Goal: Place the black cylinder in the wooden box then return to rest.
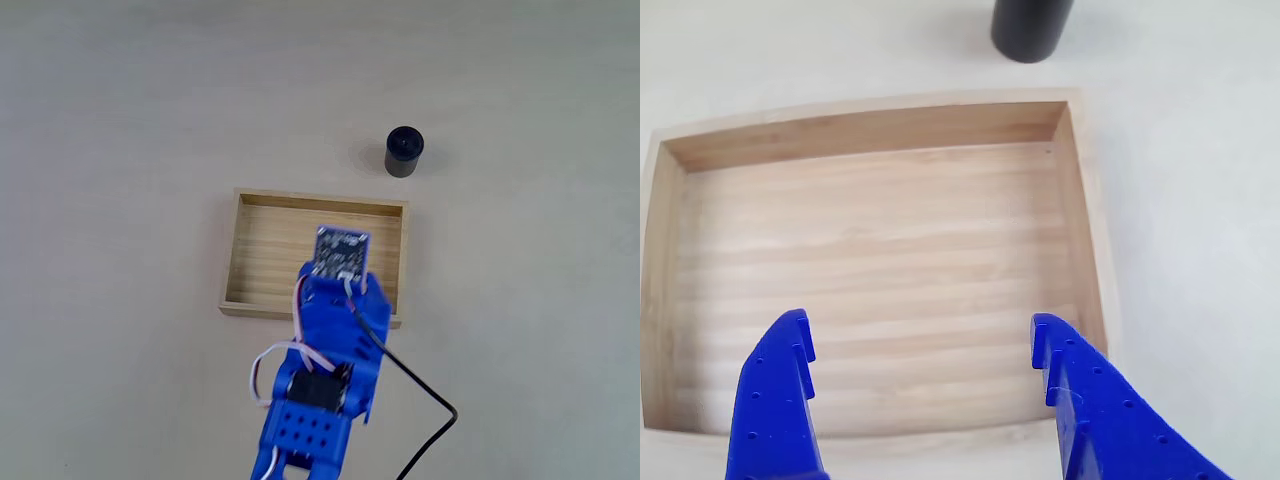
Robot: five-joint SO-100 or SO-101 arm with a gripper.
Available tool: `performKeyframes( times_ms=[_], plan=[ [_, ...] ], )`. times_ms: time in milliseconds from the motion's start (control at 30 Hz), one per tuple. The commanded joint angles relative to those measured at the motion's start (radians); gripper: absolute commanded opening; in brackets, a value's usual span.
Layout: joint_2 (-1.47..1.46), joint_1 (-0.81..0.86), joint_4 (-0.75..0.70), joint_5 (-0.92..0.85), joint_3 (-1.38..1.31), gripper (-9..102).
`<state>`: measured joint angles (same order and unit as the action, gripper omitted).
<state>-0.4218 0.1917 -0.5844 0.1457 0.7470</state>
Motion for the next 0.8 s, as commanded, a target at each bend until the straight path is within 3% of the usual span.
performKeyframes(
  times_ms=[0, 767],
  plan=[
    [0.098, 0.034, 0.058, 0.000, -0.221, 33],
    [0.653, 0.031, 0.170, 0.025, -0.770, 34]
  ],
)
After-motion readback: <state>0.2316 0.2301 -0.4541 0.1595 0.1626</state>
